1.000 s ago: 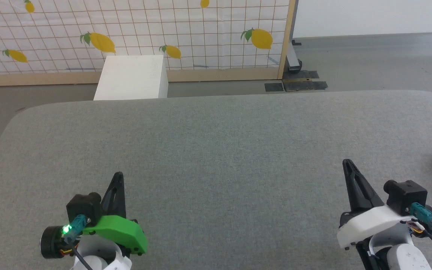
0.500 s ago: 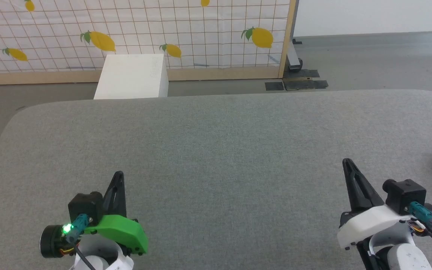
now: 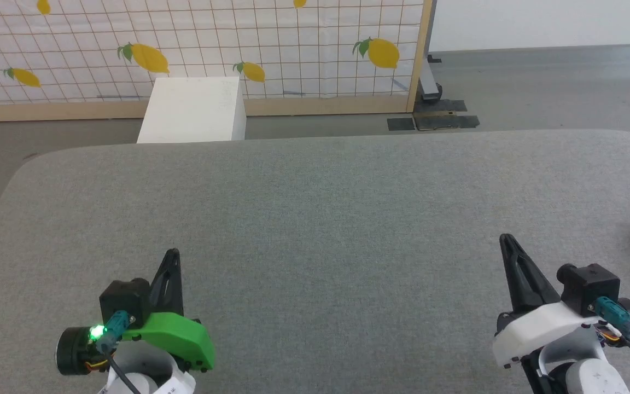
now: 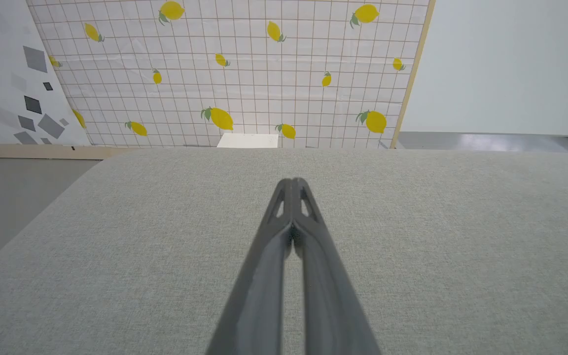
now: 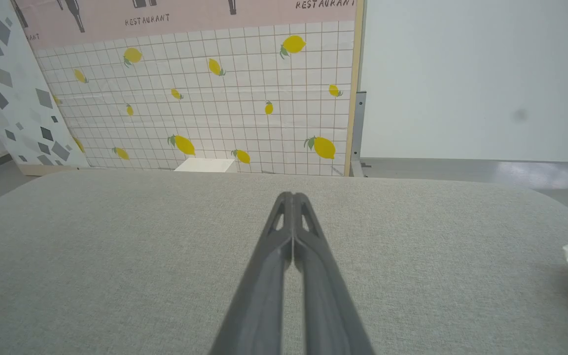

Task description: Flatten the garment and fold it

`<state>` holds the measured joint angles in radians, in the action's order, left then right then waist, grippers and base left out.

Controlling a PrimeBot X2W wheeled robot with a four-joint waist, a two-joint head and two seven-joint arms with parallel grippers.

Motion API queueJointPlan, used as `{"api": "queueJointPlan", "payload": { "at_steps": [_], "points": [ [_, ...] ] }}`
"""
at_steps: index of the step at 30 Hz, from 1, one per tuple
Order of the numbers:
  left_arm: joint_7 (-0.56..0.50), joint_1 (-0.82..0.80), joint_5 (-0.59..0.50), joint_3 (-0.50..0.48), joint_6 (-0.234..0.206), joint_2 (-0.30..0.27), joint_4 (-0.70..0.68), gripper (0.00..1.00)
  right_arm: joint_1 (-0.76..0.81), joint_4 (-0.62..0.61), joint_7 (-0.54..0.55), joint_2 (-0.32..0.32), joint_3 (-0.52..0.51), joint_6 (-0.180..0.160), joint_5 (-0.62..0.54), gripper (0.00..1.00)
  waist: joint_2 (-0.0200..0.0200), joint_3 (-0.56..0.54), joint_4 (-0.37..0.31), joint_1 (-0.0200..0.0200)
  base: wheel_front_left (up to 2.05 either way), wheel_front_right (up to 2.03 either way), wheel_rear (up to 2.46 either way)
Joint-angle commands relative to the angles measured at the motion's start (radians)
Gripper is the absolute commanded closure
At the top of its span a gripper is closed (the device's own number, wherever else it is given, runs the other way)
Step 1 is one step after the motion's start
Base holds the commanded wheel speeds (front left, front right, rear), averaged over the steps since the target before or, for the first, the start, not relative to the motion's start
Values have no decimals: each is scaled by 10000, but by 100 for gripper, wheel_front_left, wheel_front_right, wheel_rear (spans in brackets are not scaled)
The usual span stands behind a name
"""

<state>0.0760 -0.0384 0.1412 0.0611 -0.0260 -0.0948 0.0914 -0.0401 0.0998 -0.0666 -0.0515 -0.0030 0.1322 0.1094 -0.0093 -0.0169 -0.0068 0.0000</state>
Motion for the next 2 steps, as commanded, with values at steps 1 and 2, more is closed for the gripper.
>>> {"api": "queueJointPlan", "payload": {
  "at_steps": [1, 2],
  "points": [
    [-33, 145, -148, -58, 50, 52, -60, 100, 114, -102, 48, 7, 12, -8, -150, 100, 48, 5, 2, 0, 0, 0, 0],
    [-44, 148, -166, -66, 53, 57, -73, 100, 118, -115, 57, 7, 12, -8, -164, 100, 49, 7, 3, 0, 0, 0, 0]
  ]
}}
